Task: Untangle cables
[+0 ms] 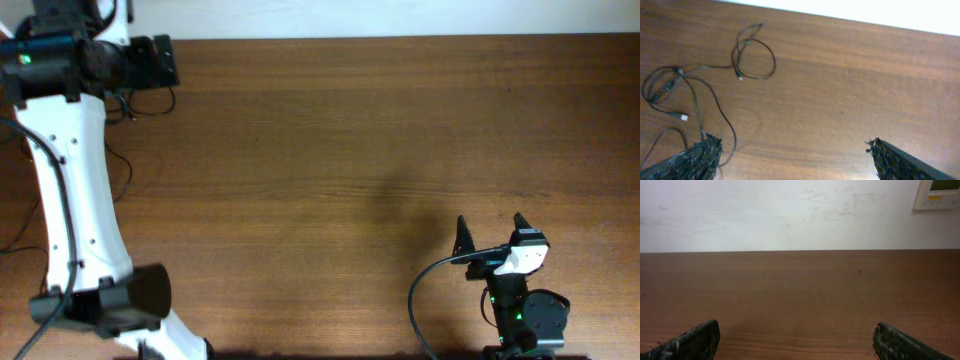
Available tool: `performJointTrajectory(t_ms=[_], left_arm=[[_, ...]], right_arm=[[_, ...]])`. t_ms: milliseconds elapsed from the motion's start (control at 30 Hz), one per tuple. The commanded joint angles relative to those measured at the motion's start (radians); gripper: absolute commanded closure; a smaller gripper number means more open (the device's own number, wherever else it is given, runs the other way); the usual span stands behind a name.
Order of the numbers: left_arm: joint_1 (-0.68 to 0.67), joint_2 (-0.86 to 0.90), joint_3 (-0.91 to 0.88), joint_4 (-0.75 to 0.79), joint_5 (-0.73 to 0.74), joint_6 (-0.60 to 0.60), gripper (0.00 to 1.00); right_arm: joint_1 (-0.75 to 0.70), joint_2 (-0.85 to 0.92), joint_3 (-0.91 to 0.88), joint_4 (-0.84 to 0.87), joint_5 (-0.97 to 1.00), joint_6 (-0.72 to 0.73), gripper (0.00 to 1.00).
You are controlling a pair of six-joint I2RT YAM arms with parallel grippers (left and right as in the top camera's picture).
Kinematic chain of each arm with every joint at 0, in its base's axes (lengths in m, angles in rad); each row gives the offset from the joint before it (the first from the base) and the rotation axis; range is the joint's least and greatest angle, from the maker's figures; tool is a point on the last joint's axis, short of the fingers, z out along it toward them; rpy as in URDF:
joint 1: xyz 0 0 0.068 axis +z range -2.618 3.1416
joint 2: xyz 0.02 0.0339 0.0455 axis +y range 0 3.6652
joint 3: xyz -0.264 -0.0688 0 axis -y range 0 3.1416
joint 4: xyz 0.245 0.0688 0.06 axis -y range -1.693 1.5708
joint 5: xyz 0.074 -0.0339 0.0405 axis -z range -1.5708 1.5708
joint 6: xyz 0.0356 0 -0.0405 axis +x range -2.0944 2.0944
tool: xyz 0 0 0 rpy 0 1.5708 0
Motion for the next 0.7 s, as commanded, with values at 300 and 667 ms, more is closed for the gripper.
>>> performJointTrajectory(t_ms=[300,667], left_arm=[[-0.171,-1.183,-1.557,1.083,0.010,-0.003,0.01],[-0.171,-1.676,-2.152,1.339,0.010,-0.002,0.01]], right_arm=[[-0.006,-0.012,-0.009,0.001,0.007,0.004,0.01],[-0.006,-0.012,-0.009,0.001,0.006,0.004,0.01]])
